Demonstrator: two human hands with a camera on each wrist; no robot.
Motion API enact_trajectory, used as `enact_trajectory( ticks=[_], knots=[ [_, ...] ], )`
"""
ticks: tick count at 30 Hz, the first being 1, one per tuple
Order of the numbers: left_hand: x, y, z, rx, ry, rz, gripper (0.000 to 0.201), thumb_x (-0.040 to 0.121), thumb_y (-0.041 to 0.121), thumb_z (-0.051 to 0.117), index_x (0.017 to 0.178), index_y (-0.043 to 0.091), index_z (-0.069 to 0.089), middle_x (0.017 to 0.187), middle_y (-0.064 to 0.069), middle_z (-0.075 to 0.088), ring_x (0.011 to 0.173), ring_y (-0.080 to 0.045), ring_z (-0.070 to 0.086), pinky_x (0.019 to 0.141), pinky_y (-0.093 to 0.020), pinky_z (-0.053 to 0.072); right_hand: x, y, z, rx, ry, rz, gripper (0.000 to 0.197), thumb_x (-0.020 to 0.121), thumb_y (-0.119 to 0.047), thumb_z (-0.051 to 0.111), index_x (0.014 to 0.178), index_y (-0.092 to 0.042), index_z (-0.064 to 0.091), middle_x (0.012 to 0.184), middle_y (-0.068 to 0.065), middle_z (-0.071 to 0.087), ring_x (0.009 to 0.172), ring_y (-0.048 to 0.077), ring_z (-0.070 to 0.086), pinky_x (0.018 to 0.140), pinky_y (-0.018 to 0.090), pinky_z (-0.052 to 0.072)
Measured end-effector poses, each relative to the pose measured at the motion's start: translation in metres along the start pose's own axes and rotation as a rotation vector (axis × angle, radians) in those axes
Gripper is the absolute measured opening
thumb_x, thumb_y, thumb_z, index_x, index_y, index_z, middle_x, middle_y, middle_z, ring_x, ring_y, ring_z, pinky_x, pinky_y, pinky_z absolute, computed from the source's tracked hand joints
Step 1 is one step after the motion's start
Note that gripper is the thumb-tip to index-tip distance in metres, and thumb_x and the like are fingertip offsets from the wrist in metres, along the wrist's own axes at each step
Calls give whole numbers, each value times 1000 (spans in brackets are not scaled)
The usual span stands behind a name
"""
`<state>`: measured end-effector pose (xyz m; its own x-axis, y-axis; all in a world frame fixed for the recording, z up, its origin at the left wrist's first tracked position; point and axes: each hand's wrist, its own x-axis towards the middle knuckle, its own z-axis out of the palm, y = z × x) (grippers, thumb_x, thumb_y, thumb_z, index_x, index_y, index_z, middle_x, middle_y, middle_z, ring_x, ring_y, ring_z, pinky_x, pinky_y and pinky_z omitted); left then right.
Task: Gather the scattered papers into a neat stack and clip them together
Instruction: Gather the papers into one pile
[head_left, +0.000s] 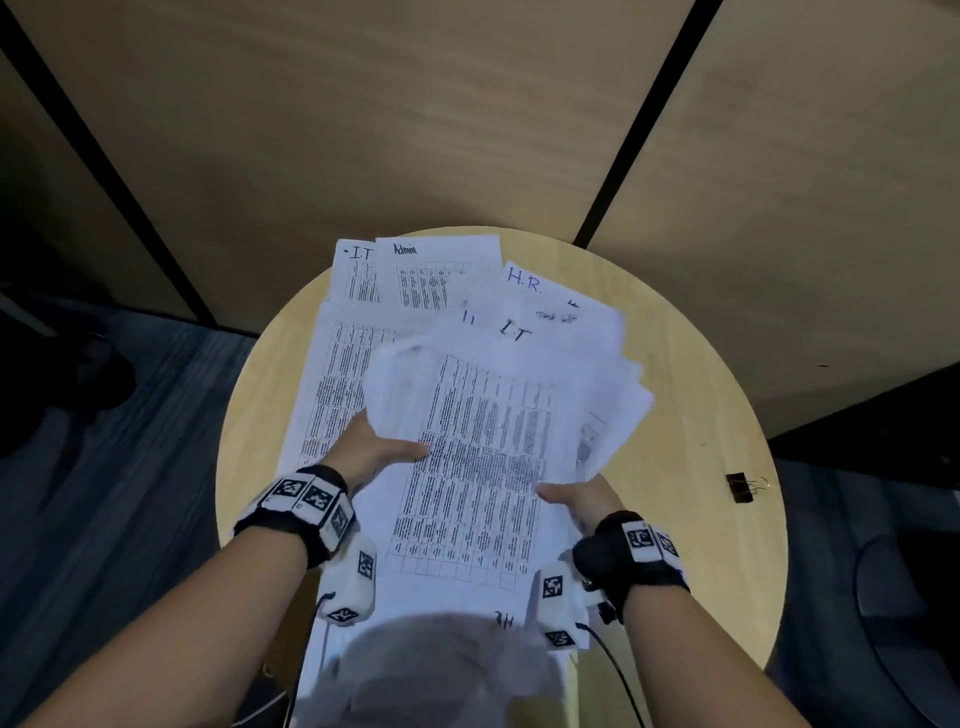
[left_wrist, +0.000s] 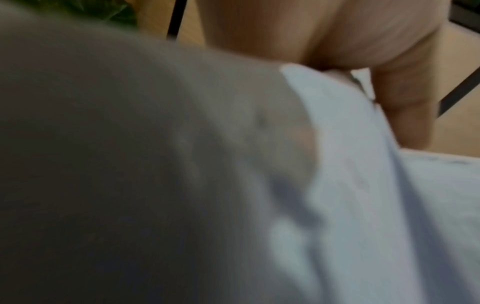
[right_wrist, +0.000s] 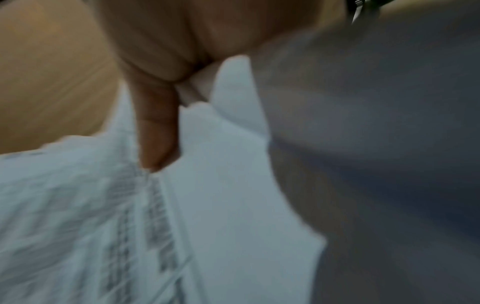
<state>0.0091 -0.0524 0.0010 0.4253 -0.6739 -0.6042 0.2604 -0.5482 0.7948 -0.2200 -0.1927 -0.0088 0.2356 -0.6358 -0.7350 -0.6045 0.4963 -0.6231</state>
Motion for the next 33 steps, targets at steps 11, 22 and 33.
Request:
enact_trajectory(
  ticks=[11, 22, 33],
  knots=[
    [-30, 58, 7, -209, -155, 135, 70, 41, 27, 92, 96, 5, 54, 83, -4, 73, 78, -10, 70, 86, -26, 52, -52, -47, -45, 251, -36, -160, 43, 71, -16, 79, 105, 7, 65, 110, 11, 67, 114, 30, 59, 102, 31, 38],
    [-69, 115, 22, -148, -110, 561, 39, 67, -4, 72, 104, 5, 63, 81, 9, 75, 83, -6, 70, 83, -26, 55, -108, -77, -73, 617, 72, -642, 55, 46, -31, 91, 91, -9, 67, 67, -8, 74, 64, 6, 70, 63, 18, 57],
    [-82, 111, 31, -127, -368, 466, 91, 23, 38, 93, 105, 13, 63, 97, -3, 74, 91, -18, 69, 82, -29, 56, -126, -54, -109, 638, -172, -493, 24, 76, 5, 61, 99, 2, 66, 70, 6, 74, 68, 23, 69, 56, 25, 58]
  ],
)
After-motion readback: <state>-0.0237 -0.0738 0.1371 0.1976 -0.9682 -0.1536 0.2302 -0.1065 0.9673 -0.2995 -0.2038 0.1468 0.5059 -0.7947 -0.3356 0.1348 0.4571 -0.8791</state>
